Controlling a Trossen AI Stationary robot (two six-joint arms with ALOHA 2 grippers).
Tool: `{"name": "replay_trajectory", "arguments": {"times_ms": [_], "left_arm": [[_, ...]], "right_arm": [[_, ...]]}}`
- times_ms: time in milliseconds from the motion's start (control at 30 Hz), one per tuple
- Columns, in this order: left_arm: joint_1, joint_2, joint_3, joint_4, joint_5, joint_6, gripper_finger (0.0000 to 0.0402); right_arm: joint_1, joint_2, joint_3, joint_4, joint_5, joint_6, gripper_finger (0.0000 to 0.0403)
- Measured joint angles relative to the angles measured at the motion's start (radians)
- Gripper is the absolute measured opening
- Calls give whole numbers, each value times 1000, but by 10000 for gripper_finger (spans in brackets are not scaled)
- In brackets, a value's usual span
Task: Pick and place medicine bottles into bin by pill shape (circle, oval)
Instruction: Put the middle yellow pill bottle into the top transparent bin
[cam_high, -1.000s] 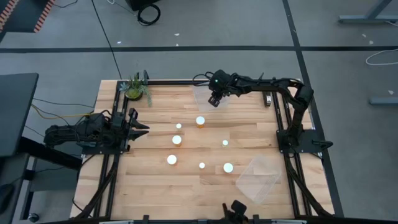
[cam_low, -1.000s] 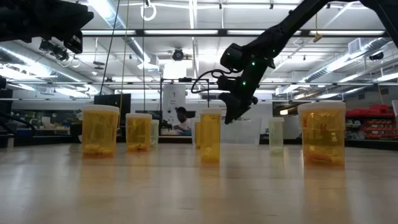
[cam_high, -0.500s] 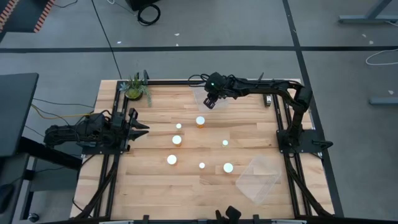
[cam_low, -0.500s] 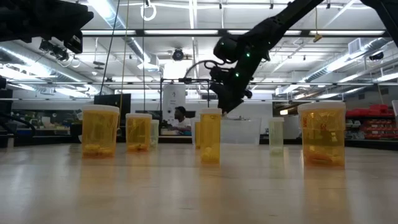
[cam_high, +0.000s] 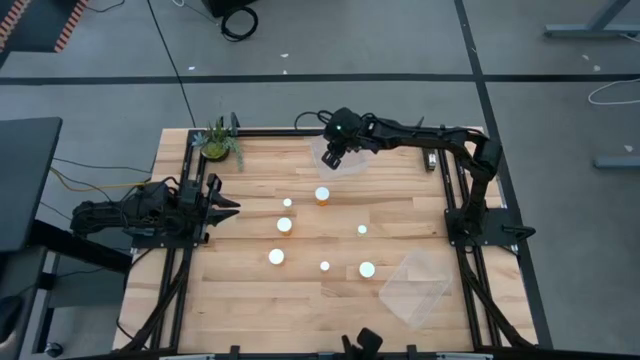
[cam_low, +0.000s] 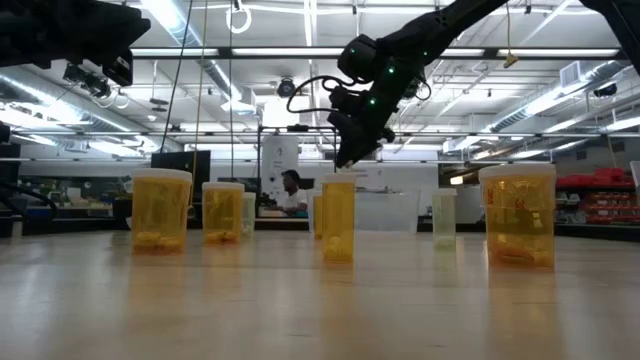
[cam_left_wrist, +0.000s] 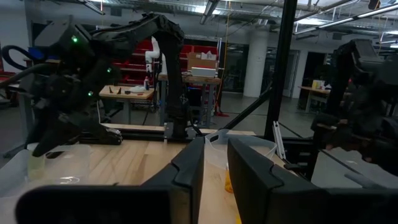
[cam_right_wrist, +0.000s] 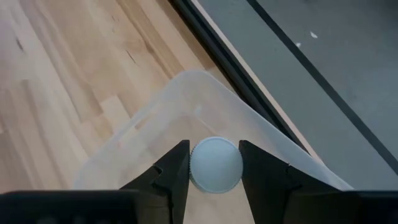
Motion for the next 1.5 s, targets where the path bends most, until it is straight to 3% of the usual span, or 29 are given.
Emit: {"name": "replay_trajectory", "arguments": {"times_ms": [333,533,700,1500], "left_arm": [[0,0,0,0,0,0,82],[0,0,0,0,0,0,80],[0,0,0,1,0,0,86],[0,0,0,0,0,0,83]], "right_arm": [[-35,6,113,-111,-37,-8,139],[-15,164,250,-254,-40,-50,139],[3,245,335,-265,-52,-70,139],[-41,338,341,-245,-98,-129,139]]}}
